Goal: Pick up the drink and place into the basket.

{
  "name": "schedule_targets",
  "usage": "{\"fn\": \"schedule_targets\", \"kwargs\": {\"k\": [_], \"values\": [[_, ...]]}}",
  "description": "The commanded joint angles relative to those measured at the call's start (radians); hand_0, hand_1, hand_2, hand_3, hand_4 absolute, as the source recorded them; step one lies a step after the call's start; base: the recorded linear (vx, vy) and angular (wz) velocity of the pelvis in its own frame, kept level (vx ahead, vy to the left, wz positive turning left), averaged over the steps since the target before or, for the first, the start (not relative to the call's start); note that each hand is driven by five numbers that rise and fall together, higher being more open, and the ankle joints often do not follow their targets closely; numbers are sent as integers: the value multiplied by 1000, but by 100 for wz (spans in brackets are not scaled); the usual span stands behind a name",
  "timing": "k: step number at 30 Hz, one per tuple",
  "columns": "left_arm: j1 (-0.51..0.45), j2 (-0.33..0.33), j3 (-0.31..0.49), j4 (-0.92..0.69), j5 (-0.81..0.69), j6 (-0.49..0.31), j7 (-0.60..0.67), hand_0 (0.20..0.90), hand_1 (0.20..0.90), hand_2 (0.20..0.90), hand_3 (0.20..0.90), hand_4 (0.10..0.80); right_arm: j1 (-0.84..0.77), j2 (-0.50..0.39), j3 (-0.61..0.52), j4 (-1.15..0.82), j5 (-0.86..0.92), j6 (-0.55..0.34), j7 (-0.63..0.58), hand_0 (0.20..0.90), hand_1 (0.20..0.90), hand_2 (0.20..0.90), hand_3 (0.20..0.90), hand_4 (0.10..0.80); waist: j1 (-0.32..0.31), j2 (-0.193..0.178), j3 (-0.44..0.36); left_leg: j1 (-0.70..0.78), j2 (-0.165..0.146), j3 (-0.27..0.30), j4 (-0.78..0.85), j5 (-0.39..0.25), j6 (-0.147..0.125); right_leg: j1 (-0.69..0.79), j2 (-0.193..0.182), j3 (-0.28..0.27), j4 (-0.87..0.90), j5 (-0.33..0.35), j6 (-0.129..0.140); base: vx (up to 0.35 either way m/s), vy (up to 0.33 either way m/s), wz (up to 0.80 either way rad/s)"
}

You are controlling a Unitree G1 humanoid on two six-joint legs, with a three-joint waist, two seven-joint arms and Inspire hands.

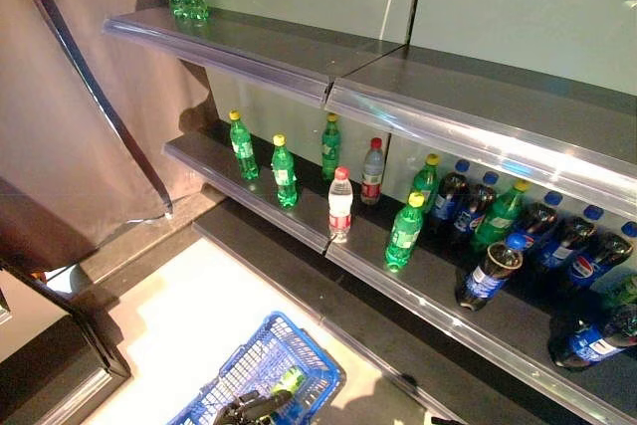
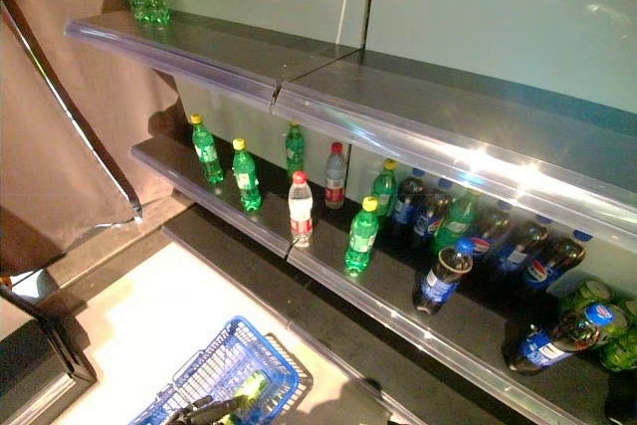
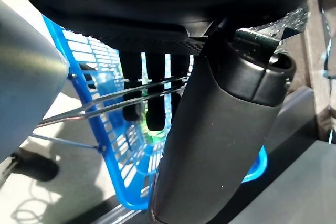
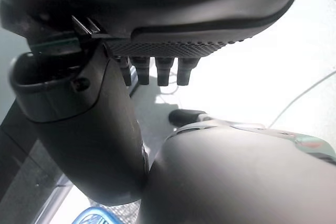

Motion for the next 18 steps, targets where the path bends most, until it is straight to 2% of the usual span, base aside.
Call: {"fn": "schedule_targets", "kwargs": {"k": [1, 18], "values": [[-14, 77, 2, 59, 80, -26, 20, 300, 300, 300, 200, 100, -4, 12, 17, 93, -27, 5, -18, 900, 900, 900, 900, 800, -3, -41, 42, -28, -40, 12, -3, -12, 49, 19, -62, 17, 2, 8, 50, 0, 0, 0], [-17, 79, -13, 49, 84, -37, 15, 300, 300, 300, 200, 100, -5, 8, 25, 100, -44, 10, -11, 900, 900, 900, 900, 800, -5, -37, 46, -21, -45, 10, -3, -20, 54, 22, -64, 20, 2, 7, 51, 0, 0, 0]]}}
